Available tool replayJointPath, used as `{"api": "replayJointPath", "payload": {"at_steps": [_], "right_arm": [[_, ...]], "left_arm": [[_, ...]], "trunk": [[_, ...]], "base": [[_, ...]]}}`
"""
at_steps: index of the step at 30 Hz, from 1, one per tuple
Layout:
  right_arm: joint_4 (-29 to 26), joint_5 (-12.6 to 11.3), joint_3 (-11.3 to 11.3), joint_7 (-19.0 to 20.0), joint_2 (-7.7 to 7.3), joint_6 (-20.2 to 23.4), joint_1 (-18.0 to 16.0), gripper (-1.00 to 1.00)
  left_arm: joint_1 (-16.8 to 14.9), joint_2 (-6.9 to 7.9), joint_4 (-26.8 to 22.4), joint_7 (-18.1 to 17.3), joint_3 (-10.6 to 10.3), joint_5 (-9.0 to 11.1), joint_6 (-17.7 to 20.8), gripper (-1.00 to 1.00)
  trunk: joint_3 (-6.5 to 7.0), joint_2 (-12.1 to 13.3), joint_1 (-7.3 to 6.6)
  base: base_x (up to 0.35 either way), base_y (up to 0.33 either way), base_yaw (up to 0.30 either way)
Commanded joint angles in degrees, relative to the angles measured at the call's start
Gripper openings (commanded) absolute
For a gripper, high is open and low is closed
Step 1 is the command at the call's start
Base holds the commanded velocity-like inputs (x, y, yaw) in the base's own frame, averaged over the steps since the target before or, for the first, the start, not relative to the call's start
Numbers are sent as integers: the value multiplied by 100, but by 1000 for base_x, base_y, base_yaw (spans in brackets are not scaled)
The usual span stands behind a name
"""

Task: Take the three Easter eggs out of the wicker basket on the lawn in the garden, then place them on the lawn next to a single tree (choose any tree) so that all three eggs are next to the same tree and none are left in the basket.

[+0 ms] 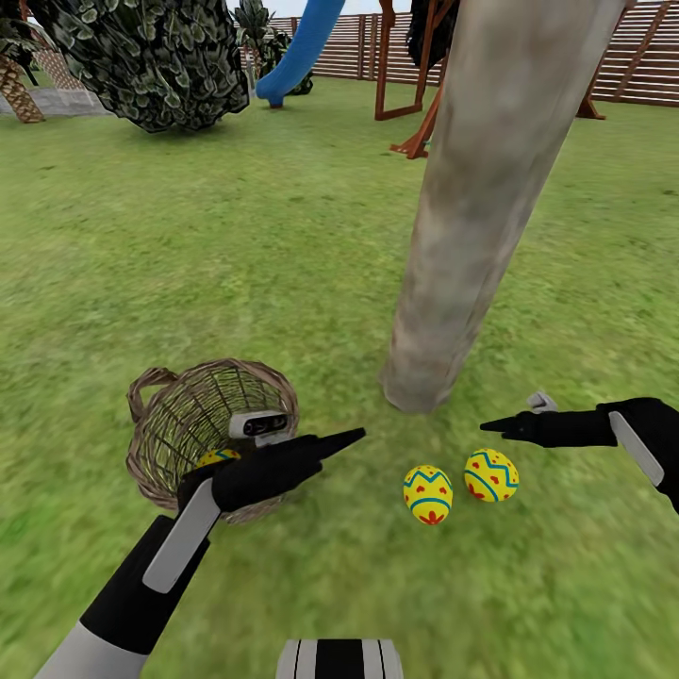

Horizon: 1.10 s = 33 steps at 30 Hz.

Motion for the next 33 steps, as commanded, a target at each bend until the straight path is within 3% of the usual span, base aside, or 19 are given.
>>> {"api": "replayJointPath", "payload": {"at_steps": [1, 4, 5, 7, 16, 22, 28, 33], "right_arm": [[5, -12, -21, 88, -6, 25, -5, 100], [24, -7, -121, 856, -26, 26, 13, 100], [28, 5, -135, 1269, -48, 20, 51, 100], [31, 8, -141, 1504, -63, 18, 70, 100], [60, -19, -144, 2014, -27, 42, 113, 100], [74, -20, -143, 2070, -22, 43, 126, 100], [60, -12, -136, 2072, -7, 43, 127, 100], [33, -11, -136, 2072, -3, 43, 127, 100]], "left_arm": [[-5, 6, 3, 4, -10, 48, 43, 100], [-6, 6, 0, 0, 2, 50, 42, 100], [-5, 7, -1, 0, 28, 48, 42, 100], [-4, 9, 0, 0, 69, 48, 38, 100], [-5, 15, 5, -9, 232, 50, 49, 100], [-6, 15, -6, -16, 237, 55, 51, 100], [-5, 22, -2, -343, 237, 79, 42, 100], [-5, 24, 6, -392, 237, 77, 42, 100]], "trunk": [[-4, -2, -1], [-4, -2, -1], [-4, -2, -1], [-4, -2, -1], [-4, -2, -1], [-4, -2, -1], [11, -2, -1], [26, -2, -1]], "base": [[0, 0, 0], [0, 0, 0], [0, 0, 0], [0, 0, 0], [-103, 88, 0], [-232, 205, 20], [-38, 29, 238], [-2, 1, 281]]}}
